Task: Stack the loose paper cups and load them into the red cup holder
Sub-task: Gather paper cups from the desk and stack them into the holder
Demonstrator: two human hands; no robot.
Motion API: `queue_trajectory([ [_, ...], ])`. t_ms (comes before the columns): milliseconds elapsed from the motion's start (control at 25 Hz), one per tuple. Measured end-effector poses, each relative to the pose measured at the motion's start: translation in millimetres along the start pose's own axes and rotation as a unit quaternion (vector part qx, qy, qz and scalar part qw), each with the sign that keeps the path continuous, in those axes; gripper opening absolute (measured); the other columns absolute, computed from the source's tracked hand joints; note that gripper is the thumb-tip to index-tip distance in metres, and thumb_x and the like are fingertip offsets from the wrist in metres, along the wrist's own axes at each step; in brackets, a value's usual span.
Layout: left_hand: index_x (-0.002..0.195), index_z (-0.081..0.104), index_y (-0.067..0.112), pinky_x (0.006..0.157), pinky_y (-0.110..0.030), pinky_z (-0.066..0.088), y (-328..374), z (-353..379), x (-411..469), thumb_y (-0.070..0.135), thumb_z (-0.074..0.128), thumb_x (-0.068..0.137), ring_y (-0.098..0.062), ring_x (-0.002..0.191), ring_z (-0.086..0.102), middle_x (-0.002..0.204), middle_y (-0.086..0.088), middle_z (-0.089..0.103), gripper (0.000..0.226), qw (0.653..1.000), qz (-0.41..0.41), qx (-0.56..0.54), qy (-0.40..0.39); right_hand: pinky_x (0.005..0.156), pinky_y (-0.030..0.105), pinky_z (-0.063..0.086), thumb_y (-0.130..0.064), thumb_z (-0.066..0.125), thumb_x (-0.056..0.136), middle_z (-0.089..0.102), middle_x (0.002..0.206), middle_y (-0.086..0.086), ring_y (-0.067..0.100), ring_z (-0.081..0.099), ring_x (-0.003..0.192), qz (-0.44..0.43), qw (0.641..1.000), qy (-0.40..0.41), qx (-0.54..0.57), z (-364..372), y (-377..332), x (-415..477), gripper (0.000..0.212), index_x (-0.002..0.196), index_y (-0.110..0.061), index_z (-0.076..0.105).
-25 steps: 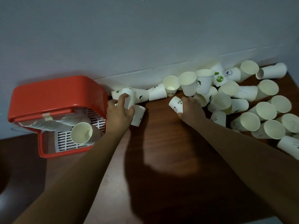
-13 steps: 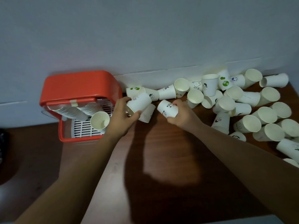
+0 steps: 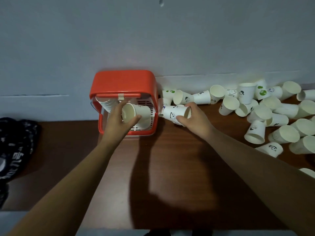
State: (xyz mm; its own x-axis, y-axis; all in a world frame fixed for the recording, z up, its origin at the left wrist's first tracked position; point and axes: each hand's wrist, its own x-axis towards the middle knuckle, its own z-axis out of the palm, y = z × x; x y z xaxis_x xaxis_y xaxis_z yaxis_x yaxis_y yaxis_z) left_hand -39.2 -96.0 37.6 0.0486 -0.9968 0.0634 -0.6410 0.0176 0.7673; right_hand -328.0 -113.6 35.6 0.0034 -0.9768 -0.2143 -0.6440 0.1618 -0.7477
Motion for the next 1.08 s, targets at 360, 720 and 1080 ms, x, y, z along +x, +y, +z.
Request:
queue_trajectory([
  [360, 0.141, 0.049, 0.012, 0.102, -0.044, 0.044, -18.8, 31.7, 25.4, 0.039, 0.082, 0.075, -0.033, 0.124, 0.051, 0.139, -0.012, 0.053, 0.078, 0.984, 0.044, 0.157, -0.071, 0.075, 0.024, 0.045, -0.036, 0.076, 0.08, 0.054, 0.12, 0.0, 0.017, 0.056, 0.101, 0.003, 1.0, 0.019, 0.011, 18.8, -20.0, -8.5, 0.064, 0.128, -0.018, 0.039],
  [720, 0.149, 0.035, 0.022, 0.098, -0.031, 0.051, -46.6, 24.2, 26.2, 0.02, 0.086, 0.073, -0.009, 0.122, 0.051, 0.138, 0.004, 0.05, 0.092, 0.981, 0.027, -0.028, -0.188, 0.097, 0.039, 0.049, -0.039, 0.078, 0.075, 0.055, 0.124, -0.003, 0.015, 0.055, 0.112, -0.1, 0.993, 0.035, 0.054, 49.7, -55.0, -1.6, 0.068, 0.132, -0.02, 0.046],
  [1080, 0.134, 0.053, 0.022, 0.099, -0.03, 0.05, -59.9, 24.4, 20.6, 0.018, 0.077, 0.085, -0.007, 0.109, 0.061, 0.125, 0.007, 0.062, 0.055, 0.977, -0.043, -0.062, -0.198, 0.105, 0.039, 0.04, -0.04, 0.073, 0.082, 0.049, 0.141, 0.006, 0.028, 0.047, 0.126, -0.224, 0.949, -0.055, -0.216, 100.1, -67.2, 15.0, 0.07, 0.14, -0.013, 0.044],
])
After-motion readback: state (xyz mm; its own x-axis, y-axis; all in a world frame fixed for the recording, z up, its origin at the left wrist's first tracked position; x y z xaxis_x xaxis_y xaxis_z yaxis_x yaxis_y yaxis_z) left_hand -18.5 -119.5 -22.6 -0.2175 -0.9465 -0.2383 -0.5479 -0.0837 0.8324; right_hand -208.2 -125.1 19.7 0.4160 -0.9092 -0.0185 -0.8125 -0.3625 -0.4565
